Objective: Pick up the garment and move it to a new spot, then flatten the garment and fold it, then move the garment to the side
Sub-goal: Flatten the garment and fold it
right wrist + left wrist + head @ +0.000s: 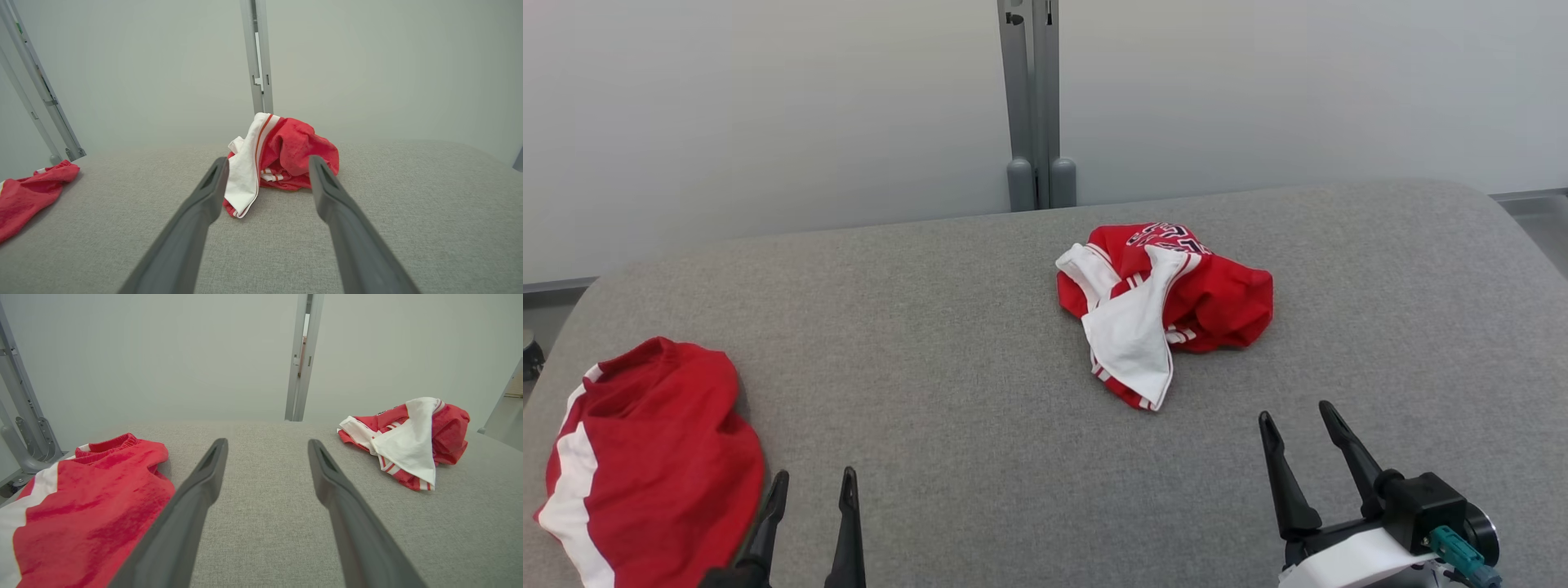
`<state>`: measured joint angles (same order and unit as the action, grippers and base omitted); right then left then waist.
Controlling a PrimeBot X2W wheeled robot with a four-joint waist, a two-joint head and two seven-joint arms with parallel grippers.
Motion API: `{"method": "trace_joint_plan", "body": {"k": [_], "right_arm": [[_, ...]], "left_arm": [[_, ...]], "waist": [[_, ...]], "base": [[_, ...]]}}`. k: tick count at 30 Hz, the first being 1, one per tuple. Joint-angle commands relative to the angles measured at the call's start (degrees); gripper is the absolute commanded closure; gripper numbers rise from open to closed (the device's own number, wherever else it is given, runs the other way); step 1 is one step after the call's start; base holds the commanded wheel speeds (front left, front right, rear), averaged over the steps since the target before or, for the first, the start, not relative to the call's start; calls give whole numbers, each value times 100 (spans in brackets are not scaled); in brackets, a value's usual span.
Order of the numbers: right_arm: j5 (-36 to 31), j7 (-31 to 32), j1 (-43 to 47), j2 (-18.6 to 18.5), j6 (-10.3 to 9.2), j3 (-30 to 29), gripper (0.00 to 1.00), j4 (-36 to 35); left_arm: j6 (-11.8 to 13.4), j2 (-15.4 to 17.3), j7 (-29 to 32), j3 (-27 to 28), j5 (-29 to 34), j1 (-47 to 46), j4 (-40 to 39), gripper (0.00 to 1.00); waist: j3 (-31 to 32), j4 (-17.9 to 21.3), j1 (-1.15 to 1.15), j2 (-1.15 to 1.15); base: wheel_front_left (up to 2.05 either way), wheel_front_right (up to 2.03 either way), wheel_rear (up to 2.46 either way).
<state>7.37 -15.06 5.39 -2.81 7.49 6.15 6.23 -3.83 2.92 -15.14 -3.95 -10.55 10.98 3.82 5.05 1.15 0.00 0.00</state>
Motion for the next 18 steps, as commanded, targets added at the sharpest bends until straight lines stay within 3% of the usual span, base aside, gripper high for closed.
{"method": "trace_joint_plan", "body": {"k": [1, 18], "right_arm": [[21, -13, -2, -11, 1, -23, 0, -4], [36, -13, -11, -11, 1, 33, 0, 22]], "left_arm": [[33, -1, -1, -22, -14, 68, 5, 0], [115, -1, -1, -109, 29, 22, 47, 0]], "waist": [[-4, 3, 0, 0], [-10, -31, 0, 0]], "base": [[0, 0, 0], [0, 0, 0]]}}
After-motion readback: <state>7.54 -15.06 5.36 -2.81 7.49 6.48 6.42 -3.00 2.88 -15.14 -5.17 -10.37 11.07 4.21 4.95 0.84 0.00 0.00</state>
